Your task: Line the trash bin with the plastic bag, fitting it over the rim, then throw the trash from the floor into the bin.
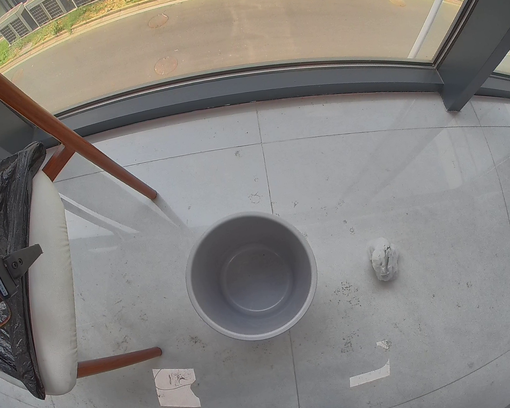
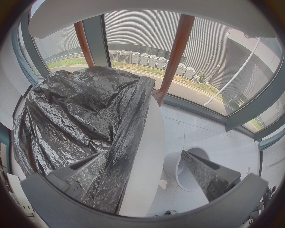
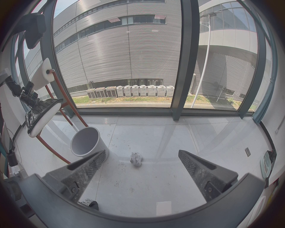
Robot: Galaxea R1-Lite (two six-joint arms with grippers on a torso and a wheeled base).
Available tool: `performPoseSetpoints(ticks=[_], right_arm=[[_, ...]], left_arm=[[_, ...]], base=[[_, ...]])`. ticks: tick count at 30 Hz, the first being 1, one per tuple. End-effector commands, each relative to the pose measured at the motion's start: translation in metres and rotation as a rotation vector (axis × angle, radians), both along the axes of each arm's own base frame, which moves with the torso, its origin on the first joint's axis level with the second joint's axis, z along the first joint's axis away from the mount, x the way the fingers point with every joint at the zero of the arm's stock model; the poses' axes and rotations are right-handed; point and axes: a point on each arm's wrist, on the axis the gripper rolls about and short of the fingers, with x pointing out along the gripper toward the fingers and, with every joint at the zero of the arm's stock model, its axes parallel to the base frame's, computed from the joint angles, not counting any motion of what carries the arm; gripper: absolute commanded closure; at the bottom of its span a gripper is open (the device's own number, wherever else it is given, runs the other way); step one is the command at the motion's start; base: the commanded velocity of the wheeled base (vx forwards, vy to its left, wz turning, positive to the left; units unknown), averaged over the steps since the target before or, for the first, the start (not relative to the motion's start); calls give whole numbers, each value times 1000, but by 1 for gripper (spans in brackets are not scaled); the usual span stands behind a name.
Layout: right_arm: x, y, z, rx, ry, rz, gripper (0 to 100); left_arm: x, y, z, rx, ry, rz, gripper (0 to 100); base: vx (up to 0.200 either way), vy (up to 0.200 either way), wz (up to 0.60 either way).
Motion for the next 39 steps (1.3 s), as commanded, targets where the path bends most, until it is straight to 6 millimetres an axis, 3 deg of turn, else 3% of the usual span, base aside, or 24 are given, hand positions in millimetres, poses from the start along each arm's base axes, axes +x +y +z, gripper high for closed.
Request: performPoseSetpoints(ticks=[1,7,20,21,33,39], right_arm=[[0,0,-5,0,2,1,0],[0,0,-5,0,2,2,0],[0,0,-5,0,2,1,0],[0,0,-5,0,2,2,0],[0,0,-5,0,2,2,0],[0,0,-5,0,2,1,0]], left_arm=[[21,3,-6,17,2,0,0],[39,5,-9,26,-31,-1,0],[45,7,-15,24,-4,6,0],[45,7,-15,24,-4,6,100],[47,24,-18,21,12,72,100],[48,31,-9,25,-75,72,100]], base=[[0,0,0],[0,0,0],[0,0,0],[0,0,0],[0,0,0],[0,0,0]])
